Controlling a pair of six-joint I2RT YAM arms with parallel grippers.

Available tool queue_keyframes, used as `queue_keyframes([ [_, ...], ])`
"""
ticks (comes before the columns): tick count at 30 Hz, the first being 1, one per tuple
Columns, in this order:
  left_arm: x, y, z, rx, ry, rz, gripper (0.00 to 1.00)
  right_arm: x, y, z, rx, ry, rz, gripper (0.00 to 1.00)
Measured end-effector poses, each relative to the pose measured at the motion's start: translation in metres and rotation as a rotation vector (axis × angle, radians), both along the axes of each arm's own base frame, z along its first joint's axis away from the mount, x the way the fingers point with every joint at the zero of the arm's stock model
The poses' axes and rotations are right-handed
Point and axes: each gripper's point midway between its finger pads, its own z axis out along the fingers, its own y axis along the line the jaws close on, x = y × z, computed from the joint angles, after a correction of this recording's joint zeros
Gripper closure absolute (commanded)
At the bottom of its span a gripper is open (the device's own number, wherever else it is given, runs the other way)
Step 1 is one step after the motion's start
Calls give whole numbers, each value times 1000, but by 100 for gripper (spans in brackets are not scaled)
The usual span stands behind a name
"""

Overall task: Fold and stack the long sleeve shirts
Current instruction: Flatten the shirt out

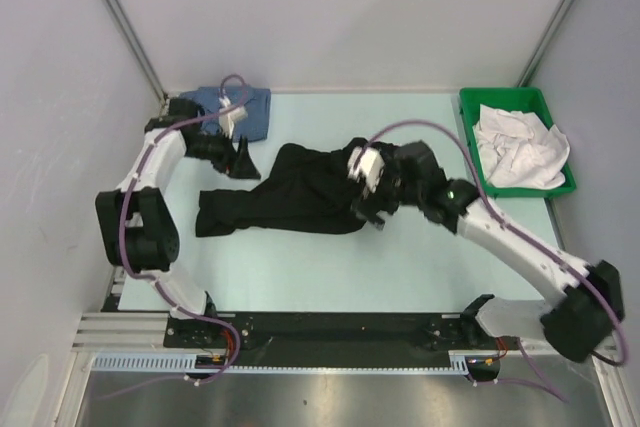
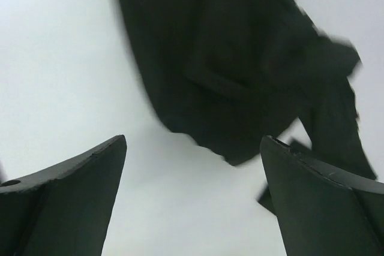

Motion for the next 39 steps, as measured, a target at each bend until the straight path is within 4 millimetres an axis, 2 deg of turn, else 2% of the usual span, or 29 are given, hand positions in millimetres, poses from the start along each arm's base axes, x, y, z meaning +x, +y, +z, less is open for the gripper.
queue_keyframes([
  [1,-11,4,-9,22,15,0,10,28,-15,-8,-13,37,-76,0],
  [2,-21,4,-19,48,22,-8,9,48,-23,-13,-17,59,-123,0],
  [3,-33,4,-29,76,35,-22,8,72,-31,-27,-39,112,-180,0],
  [4,-44,3,-40,100,51,-34,1,97,-36,-38,-50,160,-225,0],
  [6,-60,7,-64,160,82,-46,0,147,-45,-65,-63,242,-308,0],
  [8,-69,16,-85,221,112,-38,0,176,-53,-93,-79,316,-362,0],
  [10,-73,28,-101,288,131,-25,2,193,-65,-122,-100,387,-410,2],
  [11,-74,35,-108,324,129,-23,4,197,-71,-138,-125,430,-428,5],
  [12,-73,40,-113,354,126,-20,8,200,-79,-147,-137,456,-448,15],
  [13,-73,43,-116,374,125,-18,17,199,-84,-156,-151,482,-455,21],
  [14,-72,47,-120,398,122,-21,23,195,-88,-164,-168,510,-457,27],
  [15,-71,50,-123,414,120,-23,28,191,-89,-170,-179,527,-451,40],
  [16,-70,52,-125,426,119,-22,36,188,-88,-169,-176,539,-441,49],
  [17,-68,54,-128,437,124,-24,39,183,-86,-171,-175,555,-429,55],
  [18,-66,56,-131,447,132,-23,41,177,-83,-173,-170,563,-416,75],
  [20,-58,57,-134,453,142,-20,51,158,-76,-176,-163,599,-379,95],
  [21,-51,57,-133,452,139,-16,55,147,-71,-179,-157,626,-355,100],
  [24,-30,57,-127,446,119,4,76,106,-50,-180,-116,715,-276,100],
  [25,-19,56,-122,440,104,15,88,88,-42,-179,-94,762,-245,100],
  [28,11,51,-107,409,67,49,100,19,-20,-177,-58,923,-157,98],
  [29,23,49,-101,394,52,60,100,-9,-10,-174,-66,966,-116,92],
  [30,34,46,-96,379,36,67,100,-44,4,-167,-90,997,-54,81],
  [32,47,41,-90,352,22,80,100,-93,35,-142,-113,975,112,65],
  [33,48,38,-88,338,25,84,100,-106,46,-128,-105,954,177,54],
  [34,47,36,-88,329,34,85,100,-113,53,-111,-89,926,240,50],
  [35,45,35,-88,325,42,83,100,-108,55,-95,-72,894,264,47],
  [37,39,34,-91,312,56,81,100,-75,49,-72,-37,850,243,38],
  [39,28,35,-95,311,79,80,100,-28,32,-56,6,833,162,31],
])
